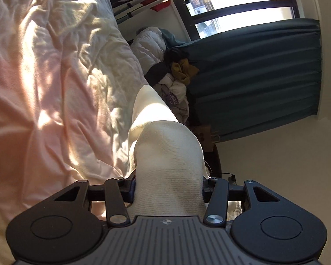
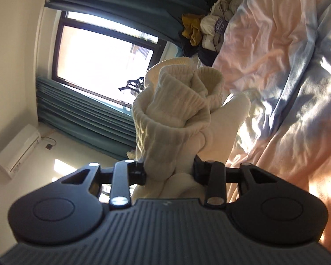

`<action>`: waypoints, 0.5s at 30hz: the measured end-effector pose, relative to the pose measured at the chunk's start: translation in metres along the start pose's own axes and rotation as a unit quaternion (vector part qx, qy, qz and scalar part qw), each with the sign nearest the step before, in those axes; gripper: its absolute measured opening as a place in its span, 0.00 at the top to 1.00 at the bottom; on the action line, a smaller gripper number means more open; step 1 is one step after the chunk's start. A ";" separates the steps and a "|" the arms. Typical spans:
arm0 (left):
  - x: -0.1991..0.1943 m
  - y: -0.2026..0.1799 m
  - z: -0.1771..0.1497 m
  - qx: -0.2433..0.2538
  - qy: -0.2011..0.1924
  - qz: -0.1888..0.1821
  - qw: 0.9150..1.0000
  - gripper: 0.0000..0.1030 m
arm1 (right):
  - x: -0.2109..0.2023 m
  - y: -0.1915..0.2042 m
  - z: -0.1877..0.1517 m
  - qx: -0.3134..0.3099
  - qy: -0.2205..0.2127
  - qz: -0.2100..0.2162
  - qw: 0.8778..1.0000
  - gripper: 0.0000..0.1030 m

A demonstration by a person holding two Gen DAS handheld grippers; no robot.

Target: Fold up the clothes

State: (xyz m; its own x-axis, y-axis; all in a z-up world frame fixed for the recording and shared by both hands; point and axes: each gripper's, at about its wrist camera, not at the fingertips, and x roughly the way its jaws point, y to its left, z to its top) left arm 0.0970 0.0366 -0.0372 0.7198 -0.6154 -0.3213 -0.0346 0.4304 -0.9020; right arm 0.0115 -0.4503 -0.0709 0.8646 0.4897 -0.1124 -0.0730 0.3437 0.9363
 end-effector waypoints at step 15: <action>0.142 -0.177 -0.205 0.068 0.155 -0.129 0.977 0.52 | -0.258 -0.002 0.099 -0.021 -0.220 0.007 0.975 0.61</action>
State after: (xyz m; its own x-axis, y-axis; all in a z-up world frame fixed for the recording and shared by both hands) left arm 0.0629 -0.2620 0.0174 0.4473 -0.8761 -0.1798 0.2271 0.3057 -0.9247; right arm -0.1621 -0.6570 -0.0110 0.9924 0.1059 0.0626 -0.0983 0.3757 0.9215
